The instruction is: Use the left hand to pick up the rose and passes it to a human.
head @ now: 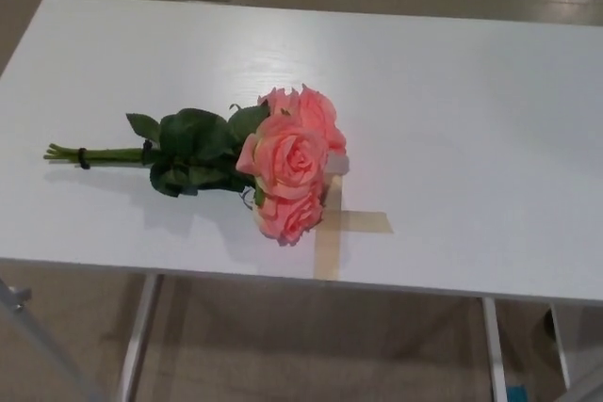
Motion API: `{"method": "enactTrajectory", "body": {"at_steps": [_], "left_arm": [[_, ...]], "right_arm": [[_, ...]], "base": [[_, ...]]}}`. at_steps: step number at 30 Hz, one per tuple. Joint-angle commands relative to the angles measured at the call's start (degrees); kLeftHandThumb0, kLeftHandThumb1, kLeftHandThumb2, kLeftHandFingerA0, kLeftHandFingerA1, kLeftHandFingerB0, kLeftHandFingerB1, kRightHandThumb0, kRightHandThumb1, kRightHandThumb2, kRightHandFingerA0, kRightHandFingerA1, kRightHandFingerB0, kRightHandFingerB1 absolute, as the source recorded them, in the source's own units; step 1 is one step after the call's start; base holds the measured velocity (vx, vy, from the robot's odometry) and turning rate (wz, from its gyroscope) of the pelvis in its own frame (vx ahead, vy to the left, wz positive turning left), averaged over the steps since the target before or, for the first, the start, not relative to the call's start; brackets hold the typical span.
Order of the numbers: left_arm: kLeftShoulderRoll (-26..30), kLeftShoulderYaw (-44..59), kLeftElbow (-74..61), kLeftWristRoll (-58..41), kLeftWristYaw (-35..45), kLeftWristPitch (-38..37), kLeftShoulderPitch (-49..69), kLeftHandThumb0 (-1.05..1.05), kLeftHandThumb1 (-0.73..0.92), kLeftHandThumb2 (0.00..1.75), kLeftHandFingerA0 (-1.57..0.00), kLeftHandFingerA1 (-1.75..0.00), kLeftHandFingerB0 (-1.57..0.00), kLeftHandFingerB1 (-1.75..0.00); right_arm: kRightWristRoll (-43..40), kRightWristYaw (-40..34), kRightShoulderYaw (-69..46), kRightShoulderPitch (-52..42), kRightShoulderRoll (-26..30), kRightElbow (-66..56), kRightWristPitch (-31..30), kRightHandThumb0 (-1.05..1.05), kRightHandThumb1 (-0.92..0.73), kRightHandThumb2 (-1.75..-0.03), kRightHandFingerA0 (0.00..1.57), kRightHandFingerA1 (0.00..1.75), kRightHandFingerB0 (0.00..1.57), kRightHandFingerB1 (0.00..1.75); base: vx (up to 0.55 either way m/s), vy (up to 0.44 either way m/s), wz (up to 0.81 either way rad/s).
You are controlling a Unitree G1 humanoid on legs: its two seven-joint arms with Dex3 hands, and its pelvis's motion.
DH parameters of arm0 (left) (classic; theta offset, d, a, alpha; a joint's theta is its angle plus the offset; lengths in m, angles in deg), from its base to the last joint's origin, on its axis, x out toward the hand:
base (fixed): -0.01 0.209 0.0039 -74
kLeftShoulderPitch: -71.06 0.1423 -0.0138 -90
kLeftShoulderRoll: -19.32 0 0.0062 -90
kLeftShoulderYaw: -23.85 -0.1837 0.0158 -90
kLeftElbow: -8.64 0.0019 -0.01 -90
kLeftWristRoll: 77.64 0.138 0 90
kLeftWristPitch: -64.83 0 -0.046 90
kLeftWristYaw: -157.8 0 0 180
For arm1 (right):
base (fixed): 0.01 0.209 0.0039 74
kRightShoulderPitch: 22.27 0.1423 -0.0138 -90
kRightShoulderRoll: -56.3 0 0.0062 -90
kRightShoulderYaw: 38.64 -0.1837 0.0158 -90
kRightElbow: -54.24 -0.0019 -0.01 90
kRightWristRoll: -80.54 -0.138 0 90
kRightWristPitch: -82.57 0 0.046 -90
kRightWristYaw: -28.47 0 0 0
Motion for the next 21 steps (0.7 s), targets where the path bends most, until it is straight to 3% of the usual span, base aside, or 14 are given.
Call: {"method": "enactTrajectory", "body": {"at_steps": [1,2,3,4,7,8,15,16,18,19,21], "left_arm": [[0.8,-0.3,0.6,0.2,2.3,-3.2,0.0,-0.56,0.42,0.82,-0.37,-0.52,-0.21,-0.43],[0.7,-0.6,0.4,0.3,3.1,-3.5,-0.5,-0.61,0.55,0.57,-0.30,-0.34,-0.27,-0.30],[0.5,-1.0,0.1,0.5,4.0,-3.9,-0.9,-0.61,0.55,0.57,-0.30,-0.34,-0.27,-0.30],[0.3,-1.5,-0.3,0.8,5.3,-4.3,-1.5,-0.64,0.55,0.57,-0.26,-0.33,-0.22,-0.29],[0.3,-2.9,-1.5,1.1,8.2,-5.4,-1.8,-0.68,0.55,0.58,-0.23,-0.32,-0.17,-0.27],[0.7,-4.2,-3.4,1.6,10.9,-6.9,-1.5,-0.35,0.28,0.89,0.00,-0.48,0.00,-0.47],[3.1,-8.0,-26.6,-0.6,19.9,-12.1,9.1,-0.36,0.23,0.87,-0.01,-0.49,0.00,-0.46],[3.6,-8.1,-32.2,-1.3,20.6,-12.0,11.7,-0.72,0.54,0.57,-0.18,-0.30,-0.20,-0.28],[4.5,-8.0,-41.0,-1.7,20.7,-11.4,15.4,-0.71,0.53,0.57,-0.18,-0.30,-0.20,-0.28],[5.6,-7.5,-49.8,-1.3,19.8,-13.0,19.6,-0.68,0.51,0.57,-0.18,-0.30,-0.21,-0.28],[6.7,-6.3,-58.3,-1.3,19.4,-14.7,23.9,-0.67,0.50,0.56,-0.17,-0.29,-0.22,-0.28]], "right_arm": [[-1.1,-1.3,-0.7,-0.3,-0.1,1.1,0.9,-0.45,-0.64,-0.60,0.71,0.49,0.45,0.38],[-1.0,-1.1,-0.7,-0.1,0.1,1.2,1.0,-0.45,-0.64,-0.60,0.71,0.49,0.45,0.38],[-0.9,-1.0,-0.7,0.0,0.2,1.3,1.0,-0.45,-0.64,-0.60,0.71,0.49,0.45,0.38],[-0.8,-1.0,-0.7,0.3,0.4,1.3,1.0,-0.50,-0.53,-0.83,0.63,0.61,0.40,0.51],[-0.9,-0.9,-0.8,0.5,0.7,1.3,1.2,-0.50,-0.53,-0.84,0.62,0.60,0.40,0.50],[-1.0,-0.7,-0.9,0.5,0.8,1.2,1.3,-0.50,-0.53,-0.84,0.62,0.60,0.40,0.50],[-0.5,-0.5,-0.5,-0.7,1.2,1.2,1.3,-0.50,-0.53,-0.84,0.62,0.60,0.40,0.50],[-0.3,-0.6,-0.4,-0.7,1.4,1.2,1.2,-0.50,-0.53,-0.84,0.63,0.60,0.40,0.50],[-0.1,-0.7,-0.2,-0.5,1.6,1.3,1.2,-0.50,-0.53,-0.83,0.63,0.60,0.40,0.50],[0.0,-0.8,-0.1,-0.5,1.8,1.3,1.0,-0.45,-0.64,-0.60,0.72,0.49,0.45,0.38],[0.2,-0.9,0.0,-0.5,1.8,1.4,0.8,-0.45,-0.64,-0.60,0.74,0.50,0.46,0.38]], "base": [[0.00,0.000,0.00],[0.00,0.000,0.00],[0.00,0.000,0.00],[0.00,0.000,0.00],[0.00,0.000,0.00],[0.00,0.000,0.00],[0.00,0.000,0.00],[0.00,0.000,0.00],[0.00,0.000,0.00],[0.00,0.000,0.00],[0.00,0.000,0.00]]}}
